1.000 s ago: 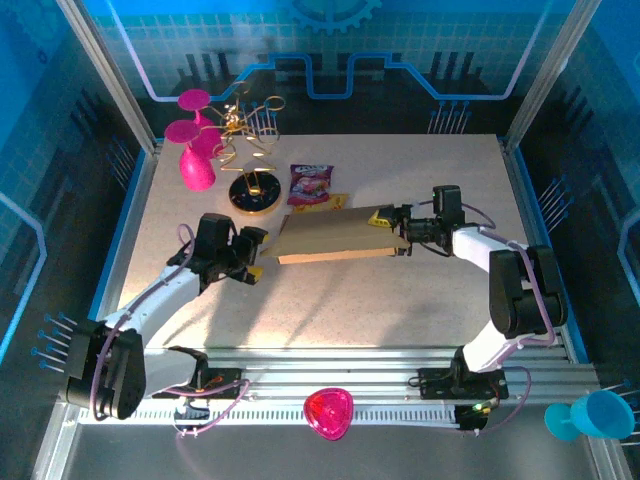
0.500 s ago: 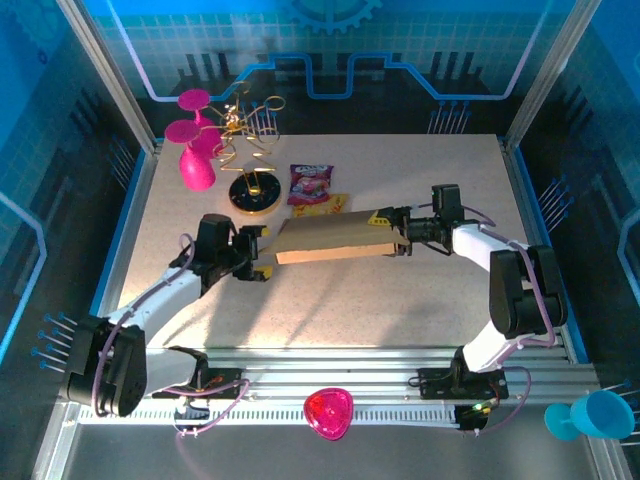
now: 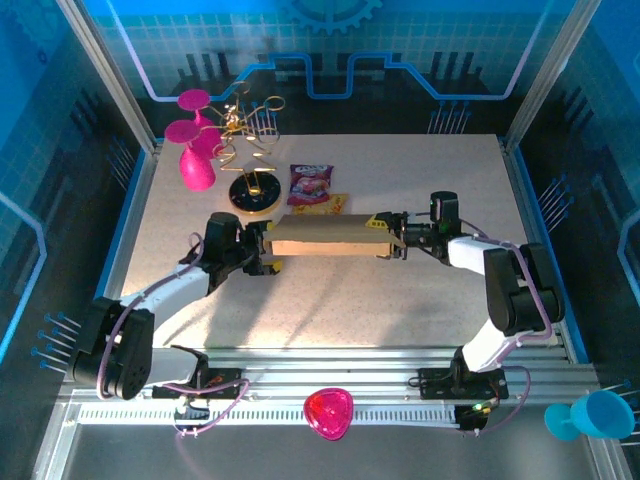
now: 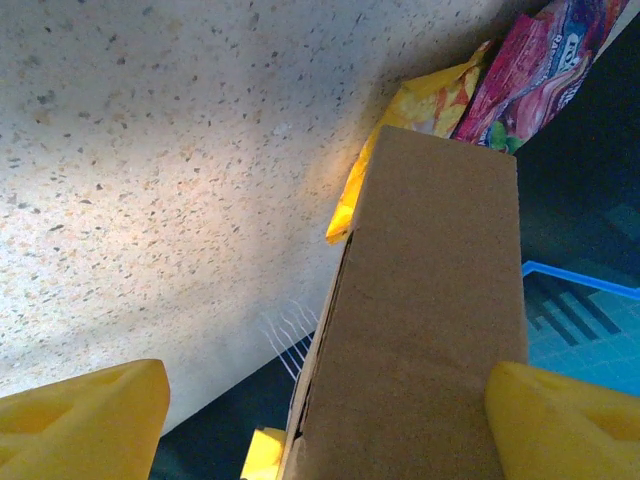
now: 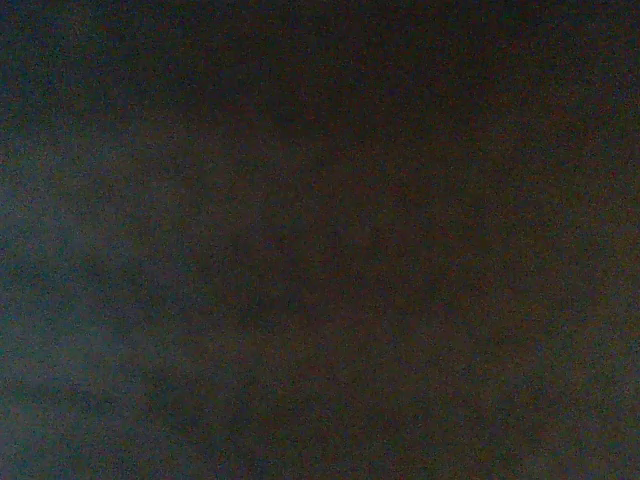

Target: Fold the paper box

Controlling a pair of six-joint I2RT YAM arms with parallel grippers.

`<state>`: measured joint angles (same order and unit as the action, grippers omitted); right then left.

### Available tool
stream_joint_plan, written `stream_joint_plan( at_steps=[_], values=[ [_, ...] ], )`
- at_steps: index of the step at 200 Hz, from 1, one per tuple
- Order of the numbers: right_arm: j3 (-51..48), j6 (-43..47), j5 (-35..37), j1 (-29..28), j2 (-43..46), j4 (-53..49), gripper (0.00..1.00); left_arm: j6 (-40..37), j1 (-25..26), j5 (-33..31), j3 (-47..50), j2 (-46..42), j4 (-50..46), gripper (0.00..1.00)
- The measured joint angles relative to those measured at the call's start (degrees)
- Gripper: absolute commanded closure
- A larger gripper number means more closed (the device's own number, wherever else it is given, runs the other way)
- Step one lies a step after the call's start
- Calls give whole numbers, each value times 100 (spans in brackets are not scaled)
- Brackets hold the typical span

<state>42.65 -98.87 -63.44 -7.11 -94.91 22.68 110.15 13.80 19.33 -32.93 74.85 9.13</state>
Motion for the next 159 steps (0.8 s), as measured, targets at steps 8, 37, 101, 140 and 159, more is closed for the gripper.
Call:
stream_joint_plan(
  at_steps=[8,37,101,140,159],
  values=[
    [-22,-42,-2,0,-11,55,48,55,7,-7,35,0,52,17],
    [-92,-160,-4,0,-15,168,50,214,24,-20,114,0,249,18],
    [-352,-177,-24,4,197,-2,51,302,-376,431,267,-151,372,17],
    [-448,-118,-46,4,402,-186,51,195,-498,1150,234,166,533,17],
    [-452,-118,-44,4,407,-227,51,87,-433,1375,195,378,507,17]
  ],
)
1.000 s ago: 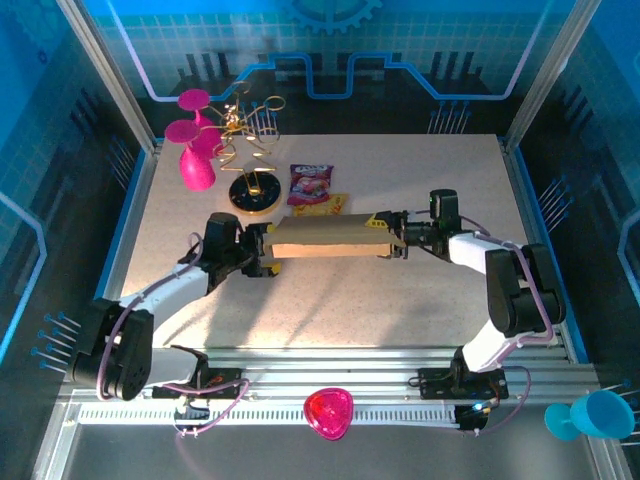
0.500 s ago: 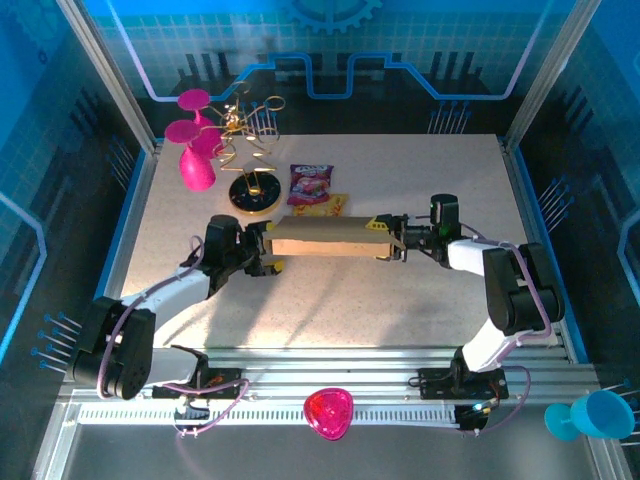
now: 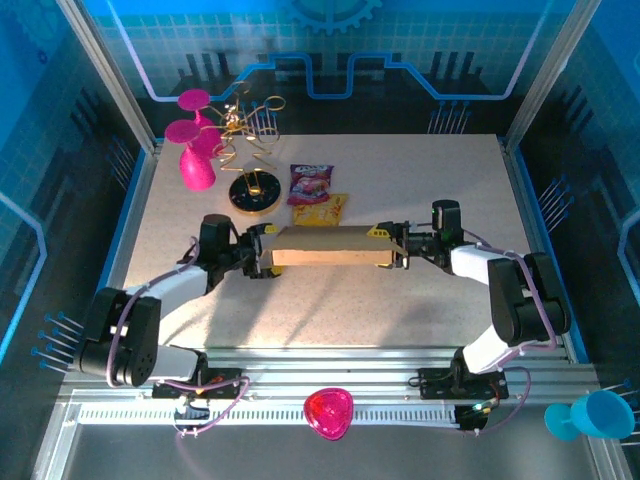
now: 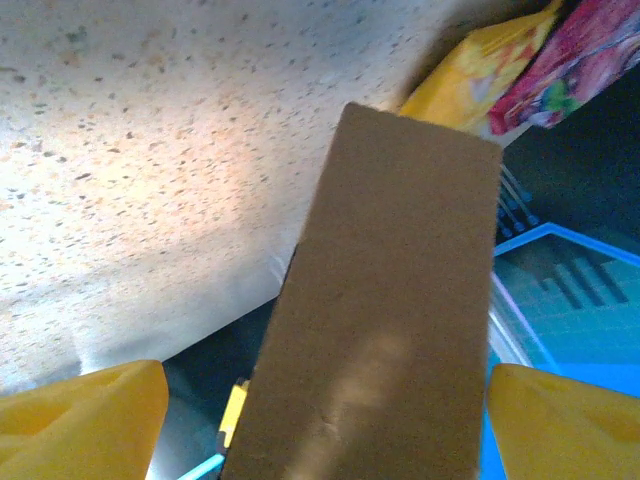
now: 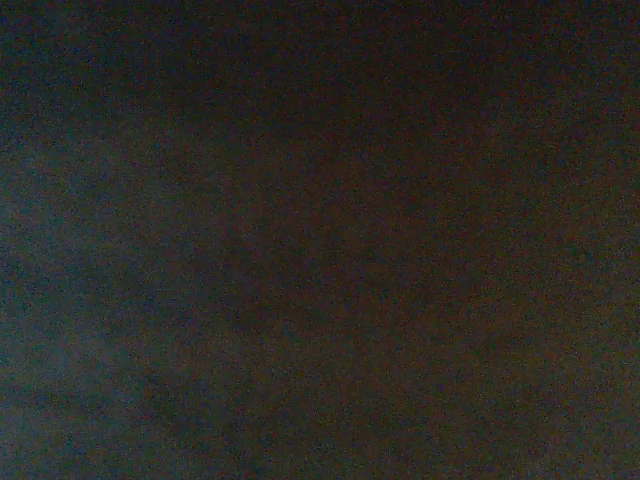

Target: Fold the paper box

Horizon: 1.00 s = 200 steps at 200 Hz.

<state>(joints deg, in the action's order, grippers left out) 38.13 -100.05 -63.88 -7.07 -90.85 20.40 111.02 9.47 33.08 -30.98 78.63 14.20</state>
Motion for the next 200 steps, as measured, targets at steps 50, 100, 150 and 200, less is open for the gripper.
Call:
stream_joint_plan(
  at_steps=[50,100,150,200],
  values=[
    [-31,-188,-20,-4,-151,319,51,-46,431,28,-227,17,-11,19],
    [-295,-844,-74,-7,-516,1220,53,17,542,-278,-210,26,-4,48],
    [-417,-1163,-20,-109,-616,1591,35,118,675,-533,-122,-509,-627,59],
    [-98,39,188,-76,-160,-118,15,376,748,-734,-111,-1338,-1904,75]
  ],
)
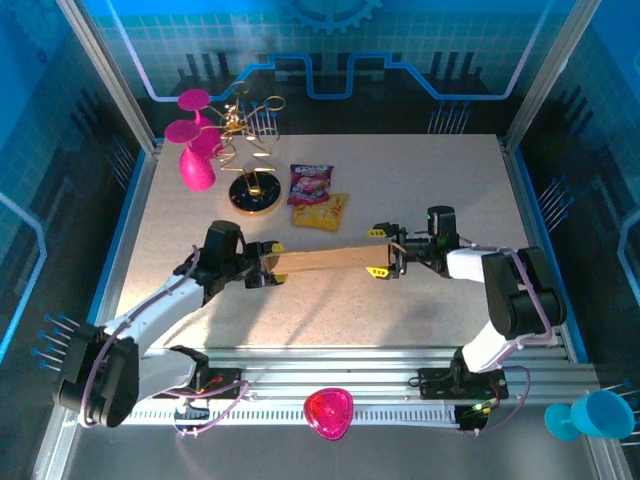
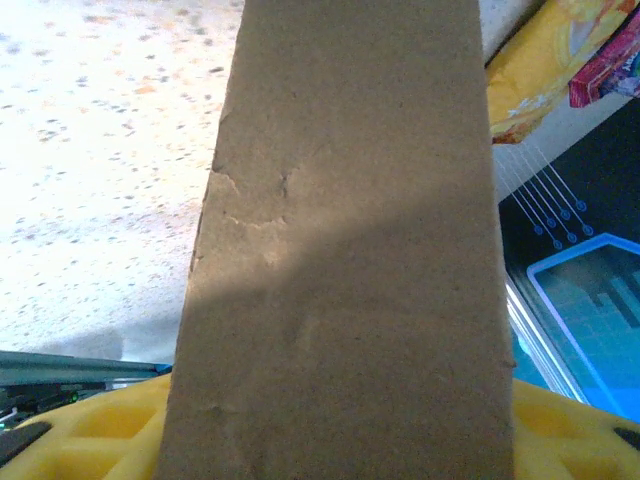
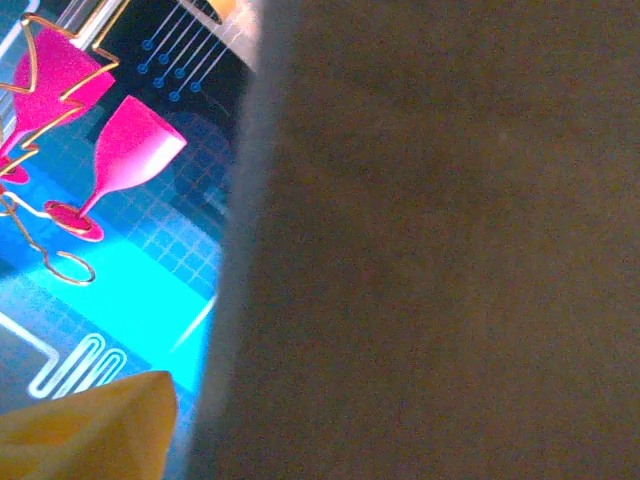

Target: Fold the paper box

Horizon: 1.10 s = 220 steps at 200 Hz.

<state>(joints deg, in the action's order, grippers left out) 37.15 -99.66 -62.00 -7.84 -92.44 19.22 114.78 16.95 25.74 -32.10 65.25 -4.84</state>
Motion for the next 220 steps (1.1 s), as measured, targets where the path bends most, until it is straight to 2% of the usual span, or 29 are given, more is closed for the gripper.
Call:
stream_joint_plan(
  at_steps=[46,66,102,128,170,220],
  values=[
    [1362,2409,509,382,660,-3615,11,0,-35,-393,0,-887,-984,76],
    [1954,3366,844,623,811,-4677,11,2,-66,-472,2,-883,-1519,76],
    [2638,4804,1792,741,1078,-6242,18,2,-164,-428,-155,-750,-1768,78],
    [3215,5628,2719,494,1292,-6896,26,2,-238,-376,-289,-562,-1847,77],
    [3882,6717,3888,-479,1445,-7324,41,2,-501,-90,-334,-278,-1840,74],
    [4120,7930,5027,-1443,1333,-7635,49,2,-793,-15,-334,-258,-1847,71]
  ],
)
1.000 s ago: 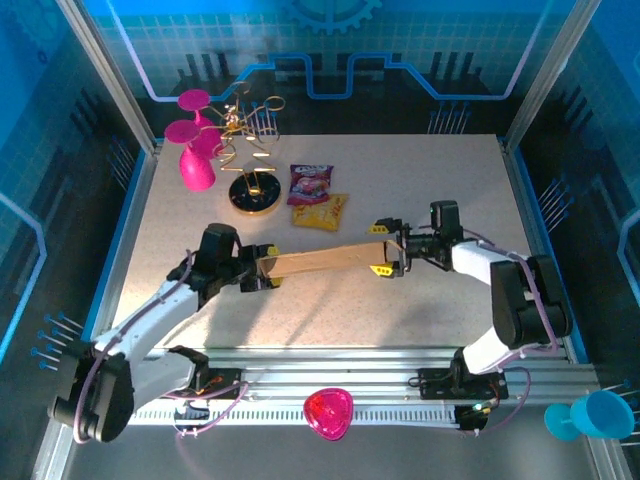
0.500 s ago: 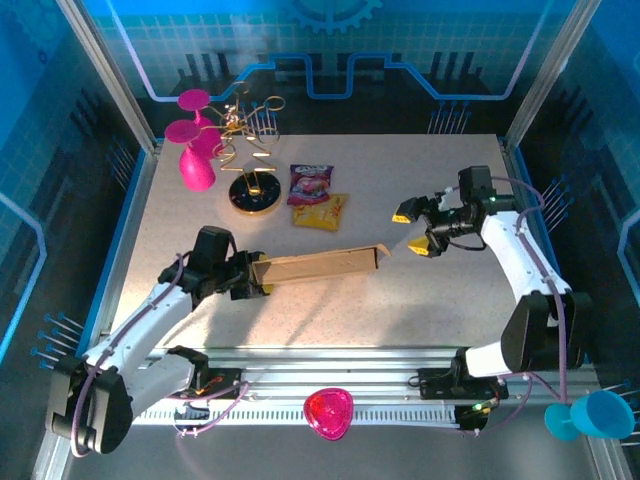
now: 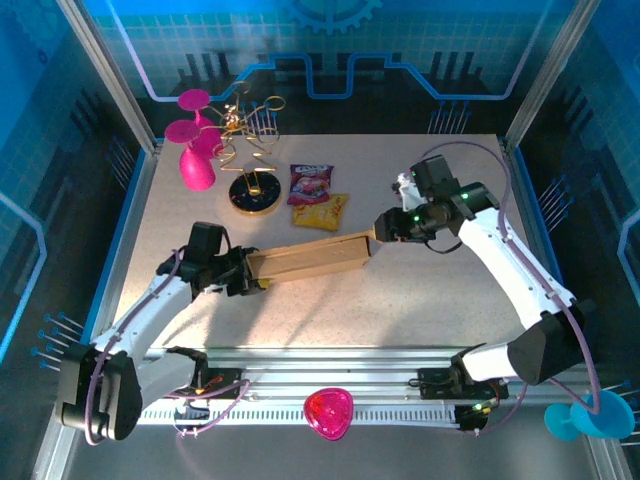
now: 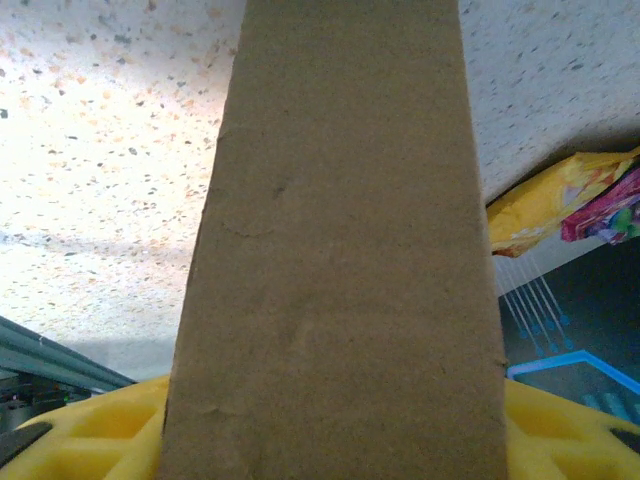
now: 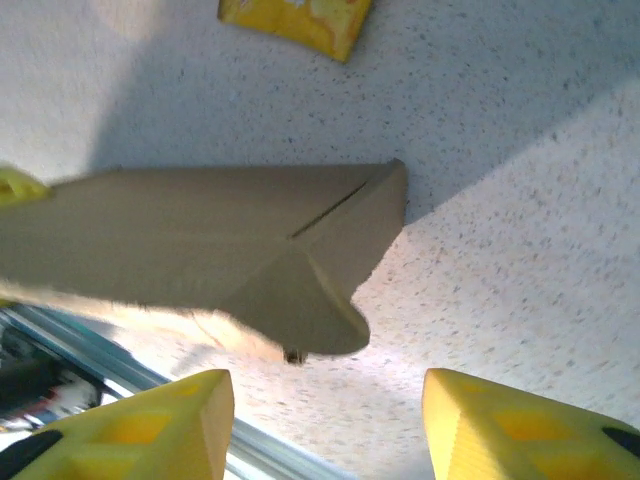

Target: Fold the paper box

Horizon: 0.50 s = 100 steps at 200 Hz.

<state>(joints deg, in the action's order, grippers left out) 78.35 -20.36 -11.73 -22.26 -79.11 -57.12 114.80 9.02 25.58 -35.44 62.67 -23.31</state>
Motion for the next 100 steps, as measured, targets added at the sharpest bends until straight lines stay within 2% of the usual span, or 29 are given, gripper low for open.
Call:
stream_joint_plan(
  at_steps=[40,100],
  values=[
    [195,752,586,-472,-184,-37,51,0,-160,160,-2,76,31,70],
    [693,1488,938,-522,-883,-33,60,0,-328,358,-37,179,22,66]
  ],
)
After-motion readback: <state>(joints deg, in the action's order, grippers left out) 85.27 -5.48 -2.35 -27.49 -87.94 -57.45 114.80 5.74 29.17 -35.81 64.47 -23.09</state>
